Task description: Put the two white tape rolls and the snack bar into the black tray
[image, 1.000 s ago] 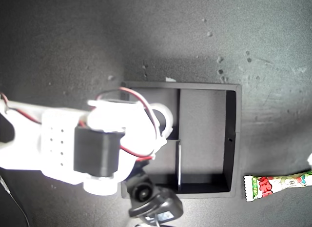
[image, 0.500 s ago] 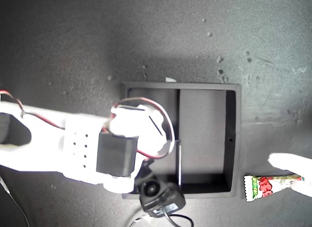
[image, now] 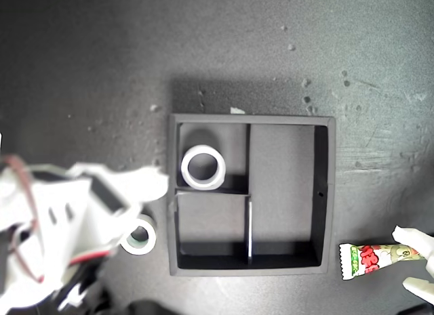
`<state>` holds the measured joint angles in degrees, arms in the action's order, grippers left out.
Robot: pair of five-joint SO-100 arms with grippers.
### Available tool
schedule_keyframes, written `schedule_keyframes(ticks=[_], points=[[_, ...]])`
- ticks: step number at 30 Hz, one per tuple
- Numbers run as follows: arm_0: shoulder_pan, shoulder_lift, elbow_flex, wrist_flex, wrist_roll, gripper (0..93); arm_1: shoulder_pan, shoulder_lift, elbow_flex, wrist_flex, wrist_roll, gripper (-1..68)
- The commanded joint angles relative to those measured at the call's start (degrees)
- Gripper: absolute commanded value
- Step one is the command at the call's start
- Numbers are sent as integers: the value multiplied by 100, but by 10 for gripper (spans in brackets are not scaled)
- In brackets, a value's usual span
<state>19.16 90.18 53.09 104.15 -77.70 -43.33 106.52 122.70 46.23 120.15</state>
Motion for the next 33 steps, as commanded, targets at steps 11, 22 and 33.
schedule_keyframes(ticks=[11,22,33], points=[[1837,-1143,378,-1107,-1195,172,-53,-1046,-439,185,580,123],[1793,-2145,439,-1301,-1283,180,519,-1090,-3050,3823,1011,-4],[1389,-2672,510,-1301,-984,185,1635,-1151,-5247,2830,-2171,-6]])
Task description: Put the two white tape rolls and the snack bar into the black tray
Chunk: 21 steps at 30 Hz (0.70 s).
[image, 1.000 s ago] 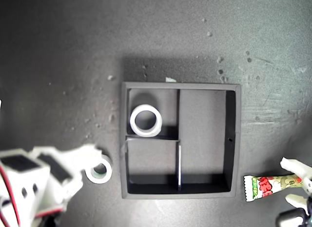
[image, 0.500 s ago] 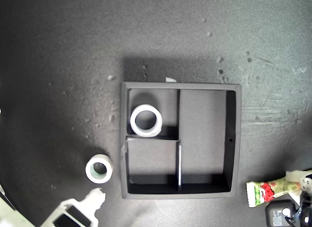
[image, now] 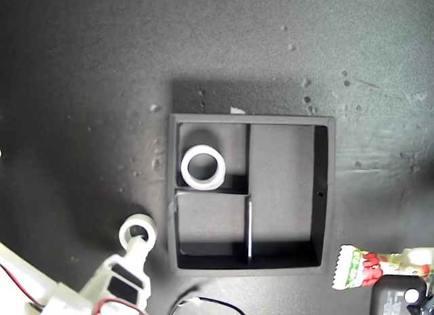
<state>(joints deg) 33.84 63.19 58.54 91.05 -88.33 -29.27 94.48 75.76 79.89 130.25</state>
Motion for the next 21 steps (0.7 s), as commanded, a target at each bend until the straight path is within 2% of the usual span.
schedule_keyframes(ticks=[1,10,17,19,21], points=[[-97,9,-18,9,97,185,299,53,-738,-615,-3560,-6],[-35,-53,70,9,-26,184,870,53,-1775,-967,-6996,-6],[35,-229,-114,-9,-44,180,923,53,-1652,-1626,-9729,-6],[70,-237,-176,-9,-70,178,1195,53,-1433,-1819,-9519,-5],[97,-246,-220,-9,-79,177,1767,70,-1081,-1793,-7312,-5]])
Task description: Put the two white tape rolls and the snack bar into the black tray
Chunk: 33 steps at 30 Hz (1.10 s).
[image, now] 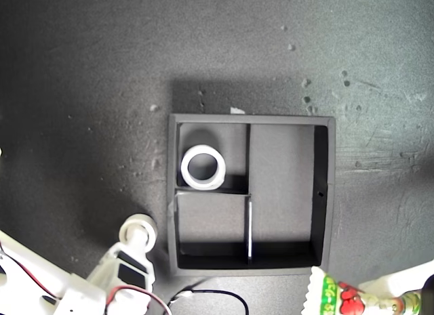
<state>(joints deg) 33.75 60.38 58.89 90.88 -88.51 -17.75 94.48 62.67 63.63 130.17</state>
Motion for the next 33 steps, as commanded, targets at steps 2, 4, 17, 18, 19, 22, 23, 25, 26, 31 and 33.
schedule_keyframes(ticks=[2,4,17,18,19,22,23,25,26,31,33], points=[[132,-9,-255,9,-62,176,835,264,1063,-211,-4395,-6],[149,-70,-255,9,-62,176,826,554,2004,-1090,-3094,-6],[-44,-677,-615,62,413,139,1151,615,2874,-844,220,-4],[-79,-712,-615,123,431,120,1178,615,2821,-650,325,-4],[-114,-729,-615,185,431,91,1213,615,2698,-475,316,-4],[-237,-765,-580,360,501,18,1292,615,2241,158,211,-6],[-281,-765,-642,439,598,10,1362,615,2145,264,-176,-6],[-387,-791,-976,835,747,1,1591,624,2030,132,-1600,-6],[-439,-826,-1301,1151,844,1,1661,624,1907,9,-2452,-7],[-879,-9,-1661,1397,1441,0,1477,615,1573,-817,-6706,-7],[-1134,422,-1626,1397,1644,0,1327,624,1564,-809,-7550,-7]])
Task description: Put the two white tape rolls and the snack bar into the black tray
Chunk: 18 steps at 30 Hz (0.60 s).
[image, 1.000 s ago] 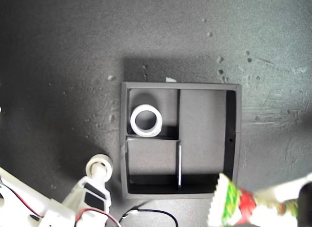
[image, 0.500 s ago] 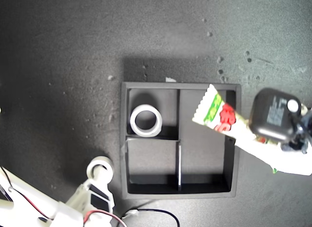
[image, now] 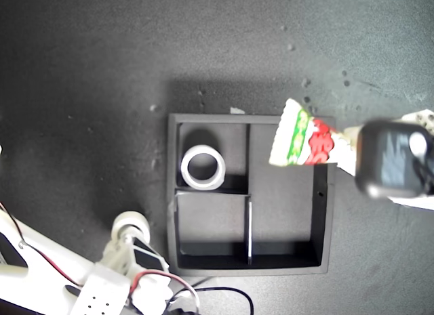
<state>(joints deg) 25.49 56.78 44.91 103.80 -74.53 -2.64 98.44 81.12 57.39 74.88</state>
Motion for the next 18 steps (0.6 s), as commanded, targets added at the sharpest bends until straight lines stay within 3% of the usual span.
schedule_keyframes(ticks=[1,5,11,18], points=[[-431,949,-290,105,352,0,-246,229,-299,-176,-2241,-7],[-633,932,-1362,105,940,0,-571,220,-571,-255,-2795,-7],[-308,-246,-3349,105,1134,0,-914,211,-650,475,-4368,-6],[26,-1714,-4843,114,870,0,-694,18,193,-431,-5590,-6]])
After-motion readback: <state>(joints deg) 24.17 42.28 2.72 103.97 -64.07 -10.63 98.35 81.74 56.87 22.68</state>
